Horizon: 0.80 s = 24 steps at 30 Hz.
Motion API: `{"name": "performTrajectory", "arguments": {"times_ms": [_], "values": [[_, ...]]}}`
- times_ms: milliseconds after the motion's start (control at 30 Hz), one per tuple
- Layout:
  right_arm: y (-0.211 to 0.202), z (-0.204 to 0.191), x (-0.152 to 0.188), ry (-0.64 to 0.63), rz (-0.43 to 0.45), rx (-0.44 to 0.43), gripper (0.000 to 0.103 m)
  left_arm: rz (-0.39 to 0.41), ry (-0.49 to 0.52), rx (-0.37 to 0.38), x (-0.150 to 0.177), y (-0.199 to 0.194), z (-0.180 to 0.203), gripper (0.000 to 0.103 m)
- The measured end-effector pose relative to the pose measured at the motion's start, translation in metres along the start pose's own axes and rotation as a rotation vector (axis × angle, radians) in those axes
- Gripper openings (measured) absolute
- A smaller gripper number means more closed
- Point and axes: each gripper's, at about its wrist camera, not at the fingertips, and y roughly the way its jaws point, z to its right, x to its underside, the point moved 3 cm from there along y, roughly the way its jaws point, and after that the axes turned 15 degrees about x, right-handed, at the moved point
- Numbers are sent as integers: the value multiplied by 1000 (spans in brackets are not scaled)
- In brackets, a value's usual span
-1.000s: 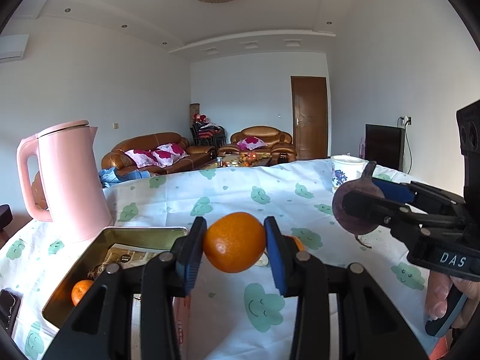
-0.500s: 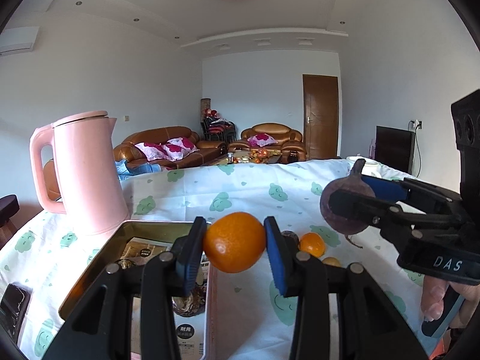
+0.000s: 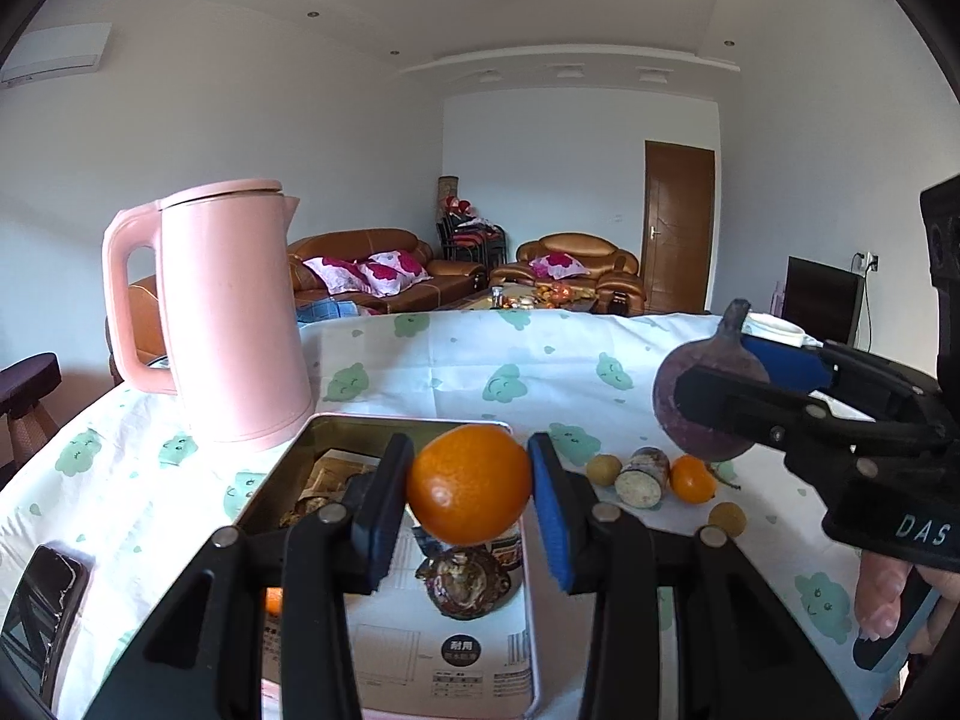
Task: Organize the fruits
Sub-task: 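Move both tools with their items over the open tin box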
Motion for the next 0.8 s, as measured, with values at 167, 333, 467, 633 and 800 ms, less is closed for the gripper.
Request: {"name": "performTrajectory", "arguments": {"times_ms": [167, 333, 467, 633, 800], "values": [[6, -12, -5, -23, -1, -18, 52, -3, -21, -23, 0, -5, -15, 41], [12, -25, -13, -50, -1, -37, 52, -5, -42, -45, -1, -9, -31, 41], [18, -34, -18, -67, -5, -49, 52, -15, -66, -61, 1, -13, -45, 41], [25, -44, -22, -75, -12, -71, 52, -33, -91, -81, 6, -16, -60, 41], [31, -60, -22, -89, -22, -100, 52, -52, -99, -80, 10, -15, -64, 41]]}}
